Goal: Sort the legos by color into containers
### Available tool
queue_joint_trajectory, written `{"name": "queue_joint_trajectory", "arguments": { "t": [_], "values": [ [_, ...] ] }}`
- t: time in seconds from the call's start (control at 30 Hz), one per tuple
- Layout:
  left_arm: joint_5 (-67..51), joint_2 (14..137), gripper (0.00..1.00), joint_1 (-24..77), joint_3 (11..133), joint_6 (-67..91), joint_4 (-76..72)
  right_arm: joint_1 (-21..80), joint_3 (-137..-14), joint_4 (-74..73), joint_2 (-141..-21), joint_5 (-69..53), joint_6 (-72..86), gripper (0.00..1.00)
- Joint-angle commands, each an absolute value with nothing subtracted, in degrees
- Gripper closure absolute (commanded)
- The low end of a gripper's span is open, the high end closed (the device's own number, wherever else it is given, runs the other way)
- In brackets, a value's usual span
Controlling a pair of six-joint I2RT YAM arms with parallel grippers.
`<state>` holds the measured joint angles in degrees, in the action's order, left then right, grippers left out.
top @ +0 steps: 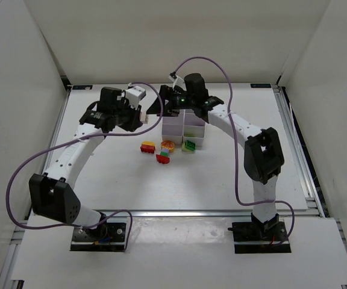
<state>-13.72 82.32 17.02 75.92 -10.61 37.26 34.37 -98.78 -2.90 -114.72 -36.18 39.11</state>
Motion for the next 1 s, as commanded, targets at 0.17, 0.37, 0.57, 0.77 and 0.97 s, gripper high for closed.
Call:
{"name": "queue_joint_trajectory", "arguments": {
  "t": [0.17,0.37,0.57,0.77,0.97],
  "values": [
    [-14.85,82.18,0.9,17.31,79.1,-10.02,35.95,35.42,-102.12,-1.5,-116.36,-36.39,40.08,0.15],
    [-15.29,82.97,0.9,17.31,79.63,-9.93,35.6,36.3,-103.36,-1.32,-116.98,-36.12,39.82,0.18],
    [-15.91,83.32,0.9,17.32,79.54,-9.58,35.25,37.35,-104.24,-0.88,-117.51,-35.95,39.99,0.28],
    [-15.56,83.32,0.9,17.4,79.89,-9.58,34.89,37.71,-104.76,-0.79,-118.39,-36.12,40.78,0.46],
    [-15.47,83.41,0.9,17.4,80.07,-9.58,34.54,37.71,-104.59,-0.97,-118.48,-36.3,40.87,0.72]
  ]
}}
